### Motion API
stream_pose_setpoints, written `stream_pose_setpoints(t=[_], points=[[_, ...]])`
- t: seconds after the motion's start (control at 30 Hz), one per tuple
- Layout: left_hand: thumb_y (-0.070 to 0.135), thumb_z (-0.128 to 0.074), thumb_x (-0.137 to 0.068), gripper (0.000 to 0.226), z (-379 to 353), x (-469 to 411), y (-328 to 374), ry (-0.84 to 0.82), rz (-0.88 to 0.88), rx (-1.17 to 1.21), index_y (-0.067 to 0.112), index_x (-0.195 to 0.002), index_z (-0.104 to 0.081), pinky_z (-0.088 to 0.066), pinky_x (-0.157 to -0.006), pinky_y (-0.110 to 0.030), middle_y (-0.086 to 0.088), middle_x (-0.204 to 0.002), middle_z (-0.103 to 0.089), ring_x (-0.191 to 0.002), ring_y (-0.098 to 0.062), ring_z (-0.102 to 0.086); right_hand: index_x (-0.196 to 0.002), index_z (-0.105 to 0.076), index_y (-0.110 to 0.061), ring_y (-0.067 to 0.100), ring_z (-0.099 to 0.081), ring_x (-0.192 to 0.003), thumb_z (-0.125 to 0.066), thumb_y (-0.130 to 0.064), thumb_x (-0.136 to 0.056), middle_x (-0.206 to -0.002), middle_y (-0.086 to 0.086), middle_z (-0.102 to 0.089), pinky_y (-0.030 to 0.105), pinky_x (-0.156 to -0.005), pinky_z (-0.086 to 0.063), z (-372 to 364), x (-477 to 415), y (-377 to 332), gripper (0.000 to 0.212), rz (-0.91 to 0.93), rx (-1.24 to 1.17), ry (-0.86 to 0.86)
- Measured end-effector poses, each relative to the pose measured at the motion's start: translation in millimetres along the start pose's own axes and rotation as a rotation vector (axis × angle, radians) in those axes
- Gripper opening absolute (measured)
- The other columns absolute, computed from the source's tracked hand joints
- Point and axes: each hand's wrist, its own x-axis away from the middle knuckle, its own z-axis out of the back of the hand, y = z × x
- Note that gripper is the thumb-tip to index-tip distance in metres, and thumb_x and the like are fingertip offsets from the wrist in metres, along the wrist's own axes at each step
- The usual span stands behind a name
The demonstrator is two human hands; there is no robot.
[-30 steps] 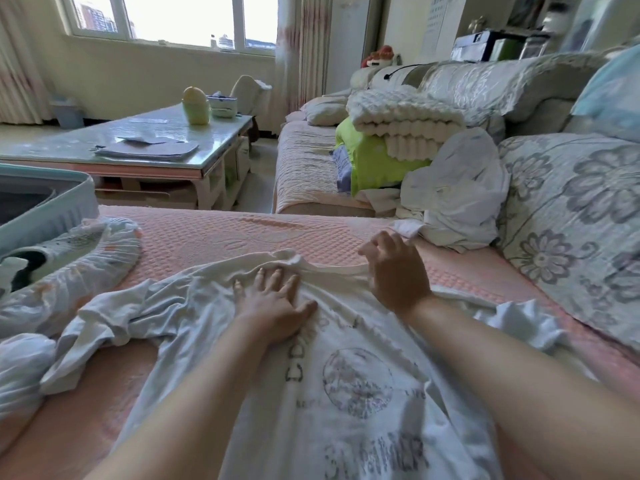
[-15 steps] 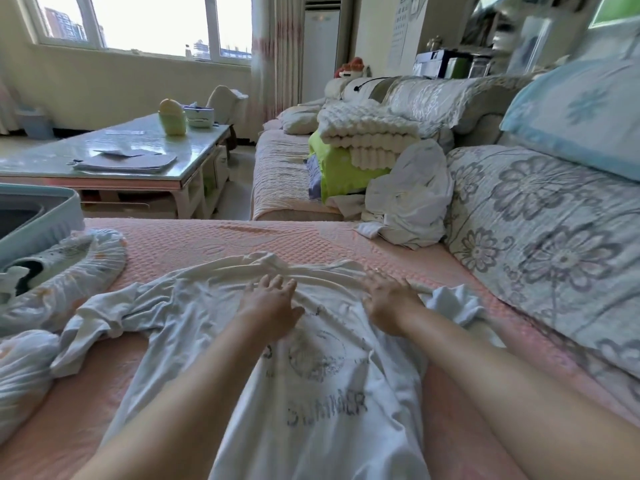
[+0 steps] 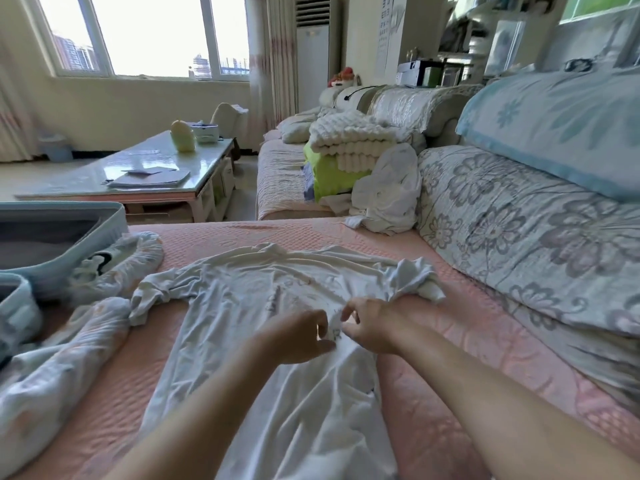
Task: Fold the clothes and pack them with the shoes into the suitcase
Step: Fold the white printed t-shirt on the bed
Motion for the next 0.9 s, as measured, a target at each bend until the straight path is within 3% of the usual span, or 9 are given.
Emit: stream_pose_setpoints(t=[0.17,0.27,0.33,0.4,0.5,0.57,0.7,0.8,0.9], points=[[0.06,-0.069,-0.079,0.039,2.1,54.4,32.9,-0.16,-0.026,0.012,0.028,-0.073,-0.048,-0.046,-0.068,-0.032,0.008,-0.075,-0.055,-0.073,-0.019,-0.053,-0.072,-0.06,-0.016,0.019,-0.058,-0.064,-0.058,-0.04,-0.085,-0.073,0.005,-0.065,0.031,-0.06,-0.046,-10.8,45.3,-13.2,0.028,-0.006,-0.03,-0.257],[0.072,-0.076,-0.062,0.053,3.3,84.6,45.5,-0.412,0.05,0.067,0.032,-0.092,-0.06,-0.052,-0.082,-0.033,0.008,-0.095,-0.064,-0.087,-0.016,-0.06,-0.085,-0.065,-0.009,0.017,-0.053,-0.071,-0.057,-0.034,-0.081,-0.081,0.005,-0.059,0.03,-0.062,-0.044,-15.7,72.3,-19.8,0.027,0.026,-0.054,-0.384],[0.069,-0.082,-0.056,0.072,-2.3,99.9,50.9,-0.487,0.025,-0.006,0.028,-0.109,-0.057,-0.051,-0.09,-0.034,0.005,-0.109,-0.06,-0.096,-0.017,-0.058,-0.094,-0.07,-0.021,0.014,-0.057,-0.088,-0.062,-0.043,-0.079,-0.098,-0.004,-0.058,0.033,-0.078,-0.051,-18.3,83.4,-18.8,0.027,0.088,-0.014,-0.394],[0.052,-0.085,-0.065,0.06,-14.2,108.9,50.8,-0.435,-0.023,-0.067,0.02,-0.108,-0.058,-0.05,-0.086,-0.035,-0.003,-0.109,-0.058,-0.096,-0.022,-0.057,-0.112,-0.067,-0.035,0.012,-0.051,-0.11,-0.071,-0.063,-0.072,-0.111,-0.011,-0.047,0.034,-0.097,-0.048,-21.3,90.4,-15.0,0.049,0.145,0.028,-0.417],[0.014,-0.063,-0.081,0.005,-18.1,113.3,46.5,-0.23,0.0,0.084,0.013,-0.086,-0.064,-0.051,-0.075,-0.033,-0.007,-0.089,-0.063,-0.08,-0.02,-0.055,-0.14,-0.044,-0.048,0.01,-0.033,-0.134,-0.075,-0.078,-0.056,-0.137,-0.013,-0.036,0.041,-0.114,-0.036,-22.4,98.4,-7.9,0.094,0.159,0.03,-0.421],[0.0,-0.05,-0.082,0.023,-6.5,114.8,40.8,-0.071,0.093,0.205,0.018,-0.081,-0.066,-0.042,-0.06,-0.016,0.003,-0.074,-0.058,-0.074,-0.015,-0.053,-0.147,-0.033,-0.048,0.01,-0.027,-0.14,-0.08,-0.071,-0.057,-0.146,-0.013,-0.032,0.041,-0.117,-0.032,-22.4,100.6,-3.9,0.104,0.194,0.012,-0.344],[-0.009,-0.042,-0.081,0.038,15.1,116.3,15.7,0.072,0.206,0.327,0.024,-0.066,-0.054,-0.033,-0.049,-0.019,0.004,-0.065,-0.052,-0.063,-0.018,-0.05,-0.151,-0.023,-0.047,0.015,-0.024,-0.145,-0.084,-0.061,-0.057,-0.153,-0.011,-0.027,0.042,-0.119,-0.03,-28.3,93.0,3.8,0.113,0.194,-0.024,-0.195],[0.003,-0.05,-0.088,0.023,27.7,122.7,-14.5,-0.041,0.331,-0.072,0.015,-0.094,-0.069,-0.047,-0.073,-0.017,-0.005,-0.097,-0.067,-0.093,-0.024,-0.065,-0.151,-0.027,-0.041,0.018,-0.034,-0.141,-0.081,-0.048,-0.066,-0.15,-0.006,-0.031,0.038,-0.114,-0.037,-32.9,86.3,5.4,0.101,0.173,-0.035,-0.126],[0.014,-0.051,-0.092,0.029,26.7,132.6,-31.5,-0.2,0.483,-0.4,0.011,-0.118,-0.063,-0.052,-0.093,-0.03,-0.006,-0.123,-0.063,-0.114,-0.024,-0.062,-0.129,-0.048,-0.031,0.021,-0.046,-0.129,-0.07,-0.029,-0.081,-0.135,-0.003,-0.042,0.032,-0.102,-0.043,-32.1,79.4,2.6,0.053,0.173,0.0,-0.009]])
